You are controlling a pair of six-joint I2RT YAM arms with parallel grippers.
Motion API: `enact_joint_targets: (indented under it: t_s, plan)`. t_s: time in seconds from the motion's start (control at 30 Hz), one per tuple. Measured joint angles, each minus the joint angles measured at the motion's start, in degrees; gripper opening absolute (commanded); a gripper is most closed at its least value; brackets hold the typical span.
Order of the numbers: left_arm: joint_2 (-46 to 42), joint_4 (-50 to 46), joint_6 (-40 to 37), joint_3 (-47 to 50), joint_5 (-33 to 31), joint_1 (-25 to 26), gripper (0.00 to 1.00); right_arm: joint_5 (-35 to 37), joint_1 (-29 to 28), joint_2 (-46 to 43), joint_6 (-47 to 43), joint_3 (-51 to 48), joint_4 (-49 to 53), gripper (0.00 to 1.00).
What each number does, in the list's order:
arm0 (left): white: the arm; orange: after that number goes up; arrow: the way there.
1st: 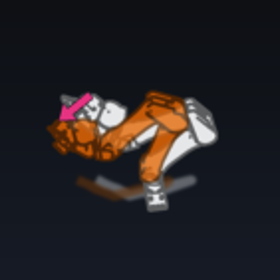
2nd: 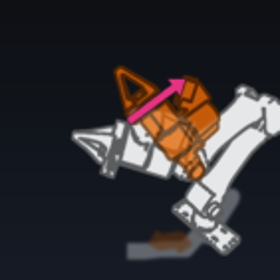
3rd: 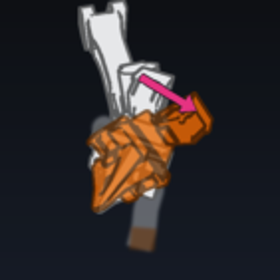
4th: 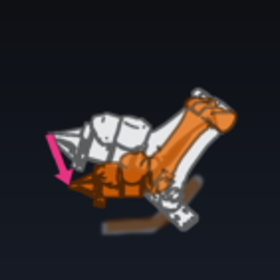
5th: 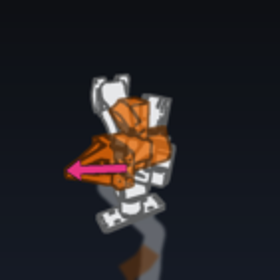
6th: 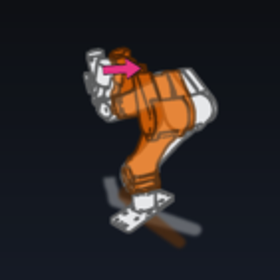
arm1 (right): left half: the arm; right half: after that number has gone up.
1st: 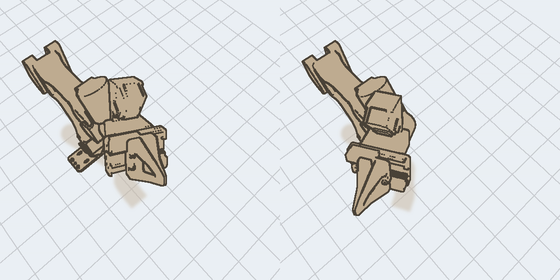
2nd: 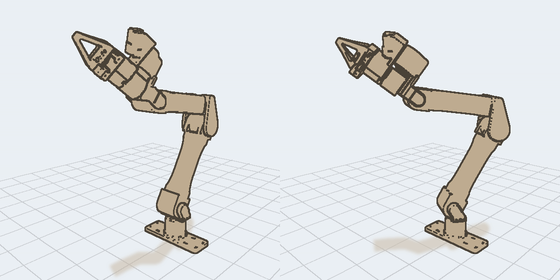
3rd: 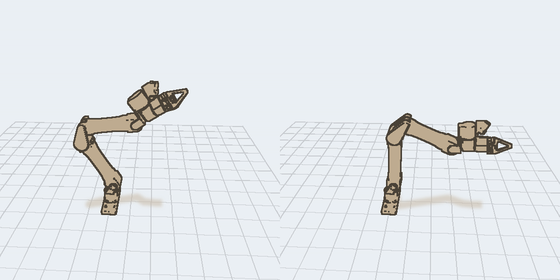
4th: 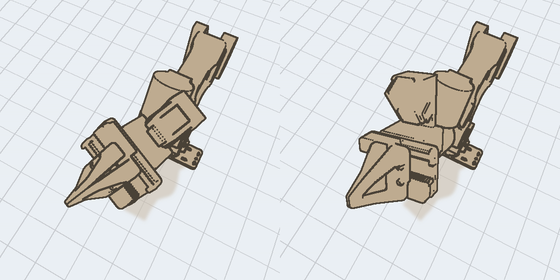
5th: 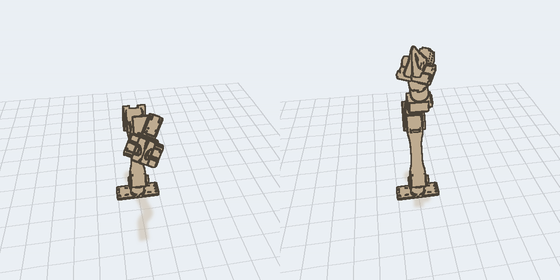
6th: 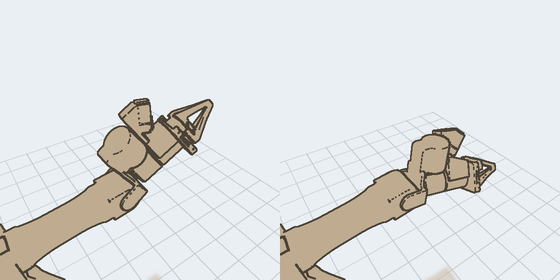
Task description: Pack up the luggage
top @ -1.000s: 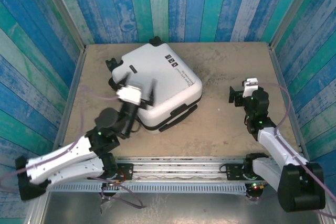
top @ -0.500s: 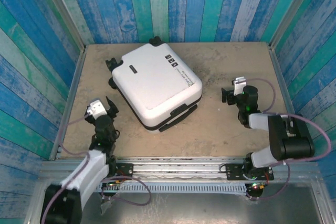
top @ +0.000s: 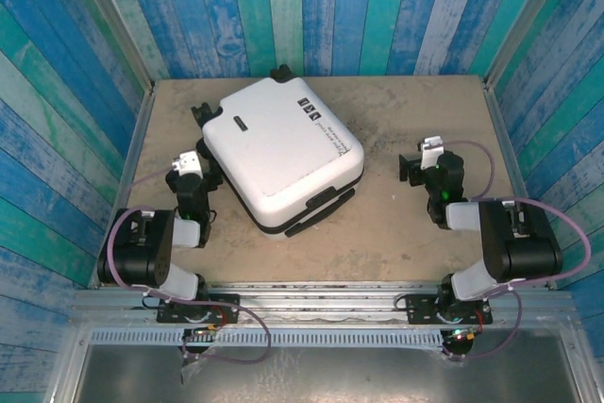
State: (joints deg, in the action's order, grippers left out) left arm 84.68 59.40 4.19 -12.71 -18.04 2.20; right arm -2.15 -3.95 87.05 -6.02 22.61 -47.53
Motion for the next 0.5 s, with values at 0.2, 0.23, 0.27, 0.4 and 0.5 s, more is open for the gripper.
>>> enact_joint_targets:
  t_s: [0.2,0.23,0.27,0.4,0.5]
  plan:
    - [0.0,-1.0,-1.2,-1.0,1.2,-0.3,0.93,0.4,0.0,0.0,0.0,0.5,0.7,1.0]
    - [0.0,-1.2,-1.2,-1.1,1.4,-0.4,0.93,1.0,-0.3,0.0,0.0,0.4,0.4,1.0]
    - [0.0,-1.2,-1.4,-1.2,1.6,-0.4,0.93,2.4,-0.8,0.0,0.0,0.0,-0.2,1.0]
    - [0.0,-1.2,-1.6,-1.5,2.1,-0.4,0.93,7.3,-2.4,-0.9,1.1,-3.4,-4.2,1.0]
    - [0.0,-1.2,-1.7,-1.5,2.1,-0.4,0.93,8.0,-0.4,-1.9,2.5,-6.3,-6.8,1.0]
